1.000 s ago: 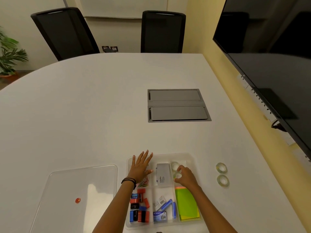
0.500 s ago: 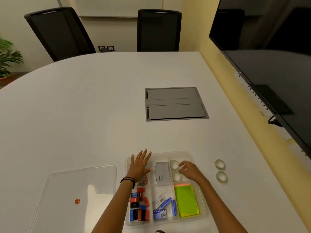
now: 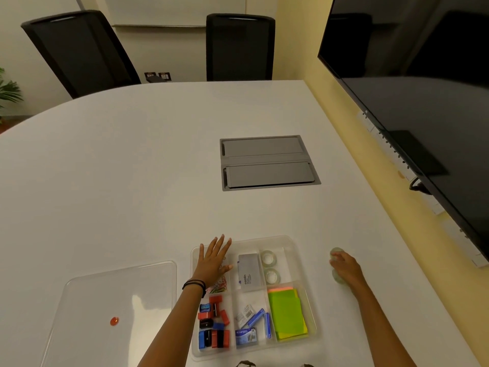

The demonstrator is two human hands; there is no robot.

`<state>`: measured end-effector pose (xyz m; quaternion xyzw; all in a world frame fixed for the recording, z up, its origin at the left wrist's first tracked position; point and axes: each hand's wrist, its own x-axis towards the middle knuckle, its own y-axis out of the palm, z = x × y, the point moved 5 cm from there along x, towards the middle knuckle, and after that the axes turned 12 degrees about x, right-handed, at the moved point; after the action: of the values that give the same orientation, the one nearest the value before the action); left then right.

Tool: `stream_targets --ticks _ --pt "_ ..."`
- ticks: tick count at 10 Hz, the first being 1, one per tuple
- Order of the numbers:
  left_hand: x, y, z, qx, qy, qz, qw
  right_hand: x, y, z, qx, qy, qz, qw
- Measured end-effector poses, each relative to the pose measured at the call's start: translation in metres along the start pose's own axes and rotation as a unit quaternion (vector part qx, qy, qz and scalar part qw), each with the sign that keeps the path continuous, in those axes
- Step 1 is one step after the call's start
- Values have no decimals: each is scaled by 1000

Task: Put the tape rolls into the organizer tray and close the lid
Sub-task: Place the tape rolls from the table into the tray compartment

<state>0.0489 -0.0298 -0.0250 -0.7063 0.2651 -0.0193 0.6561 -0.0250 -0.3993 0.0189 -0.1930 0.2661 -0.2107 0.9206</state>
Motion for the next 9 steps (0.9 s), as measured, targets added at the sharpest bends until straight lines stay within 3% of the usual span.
stream_targets --ticks 2,6,9 --pt "-1 0 0 3 -2 0 1000 -1 -3 -36 -102 17 -19 994" --pt "-3 0 0 -10 -2 -5 1000 -24 23 -39 -87 -79 11 993" --pt "-3 0 0 -15 1 -9 1000 -38 29 -47 -123 -71 -19 990"
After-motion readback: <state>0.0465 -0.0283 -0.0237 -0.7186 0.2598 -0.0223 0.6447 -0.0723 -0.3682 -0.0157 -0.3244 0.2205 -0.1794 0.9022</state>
